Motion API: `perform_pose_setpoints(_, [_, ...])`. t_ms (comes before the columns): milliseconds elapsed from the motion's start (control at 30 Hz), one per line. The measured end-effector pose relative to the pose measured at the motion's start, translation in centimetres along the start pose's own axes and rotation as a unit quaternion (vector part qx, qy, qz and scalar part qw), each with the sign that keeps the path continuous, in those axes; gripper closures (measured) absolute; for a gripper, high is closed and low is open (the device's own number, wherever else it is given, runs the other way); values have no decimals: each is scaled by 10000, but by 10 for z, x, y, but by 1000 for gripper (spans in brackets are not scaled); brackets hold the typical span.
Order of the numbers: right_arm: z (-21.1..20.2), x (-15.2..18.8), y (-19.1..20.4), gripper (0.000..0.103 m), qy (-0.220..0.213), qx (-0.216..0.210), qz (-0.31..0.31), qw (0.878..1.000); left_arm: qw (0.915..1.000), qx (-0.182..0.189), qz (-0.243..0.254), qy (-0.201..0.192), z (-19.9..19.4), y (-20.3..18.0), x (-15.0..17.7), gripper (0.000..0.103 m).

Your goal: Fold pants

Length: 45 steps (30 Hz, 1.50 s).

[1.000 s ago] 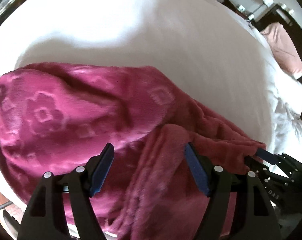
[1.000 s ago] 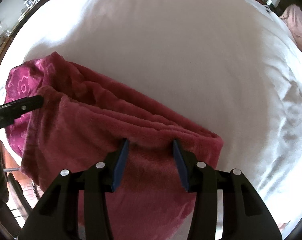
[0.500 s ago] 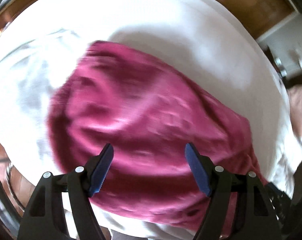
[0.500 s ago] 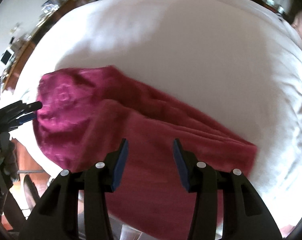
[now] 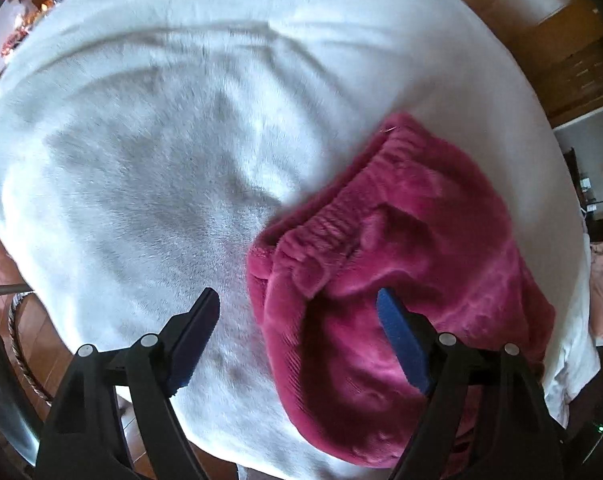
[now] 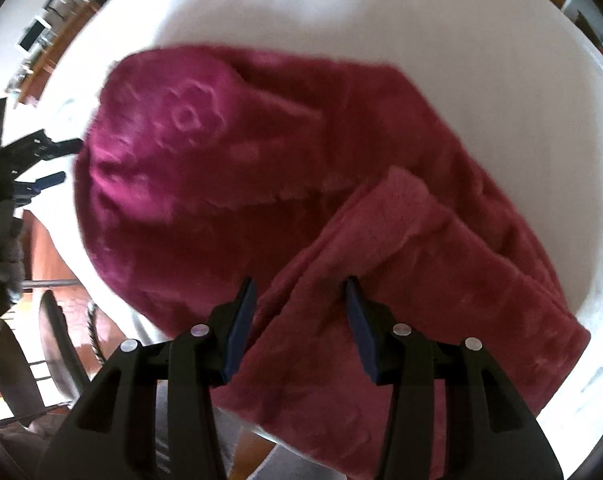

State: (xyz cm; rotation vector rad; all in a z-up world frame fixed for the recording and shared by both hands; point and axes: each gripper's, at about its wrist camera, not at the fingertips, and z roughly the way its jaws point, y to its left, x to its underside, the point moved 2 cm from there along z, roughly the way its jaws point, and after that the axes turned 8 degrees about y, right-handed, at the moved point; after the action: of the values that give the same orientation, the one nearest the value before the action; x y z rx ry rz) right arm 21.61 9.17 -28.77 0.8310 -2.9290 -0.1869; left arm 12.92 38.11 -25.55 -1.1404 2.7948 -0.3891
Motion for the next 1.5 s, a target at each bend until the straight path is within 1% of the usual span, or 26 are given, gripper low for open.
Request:
perform_pose_setpoints(67, [9,-2,-1,56,117,71,74,9999,9999,66,46,107,10,1,-4,23])
perform_pose_setpoints(267, [24,-9,2,56,274,198,264,9991,9984,244,282,418,39,-1,-15,23])
perform_pose_setpoints(367, [27,-12,5,56,317,258,317,9987,9977,347,295,493,50,-2,-21,22])
perform_pose_setpoints(500, [27,-10,7,56,323,283,362,9984,9970,464,273,551,61,-1,-23,18])
perform_pose_setpoints(633, [30,-12,11,56,314,320,388,9982,9966,540,351,519,64,-1,-24,19])
perform_pose_setpoints(700, [32,-12,11,56,314,342,398,9981,9956,644,410,536,66,-7,-22,28])
perform_pose_setpoints(733, [32,-13,12,56,311,353,408,9981,9953,682,412,558,66,-8,-21,31])
perform_pose_setpoints(800, [34,-12,14,56,306,368,424,9980,9939,821,407,614,65,-11,-22,44])
perform_pose_setpoints(833, [35,-12,15,56,302,373,425,9979,9932,894,403,626,62,-12,-21,47])
perform_pose_setpoints(900, [36,-12,13,56,296,375,435,9979,9921,1016,409,619,57,-11,-20,57])
perform_pose_setpoints(1000, [35,-11,10,56,272,358,430,9981,9907,1153,475,538,44,-13,-16,67])
perform_pose_setpoints(1033, [34,-10,9,56,255,345,421,9982,9907,1163,492,506,43,-13,-19,68])
perform_pose_setpoints(1167, [32,-6,5,56,186,275,365,9988,9907,1193,599,248,20,-22,-13,70])
perform_pose_setpoints(1200, [31,-5,4,56,166,246,343,9990,9905,1215,616,181,15,-19,-13,70])
perform_pose_setpoints(1300, [24,2,1,56,41,88,265,9996,9889,1304,704,-37,-6,-32,-5,70])
perform_pose_setpoints(1400, [10,15,-6,56,-174,-135,183,9996,9853,1414,928,-228,-29,-54,7,70])
perform_pose_setpoints(1500, [-5,36,-19,56,-396,-333,164,9985,9807,1488,1212,-372,-45,-82,18,71])
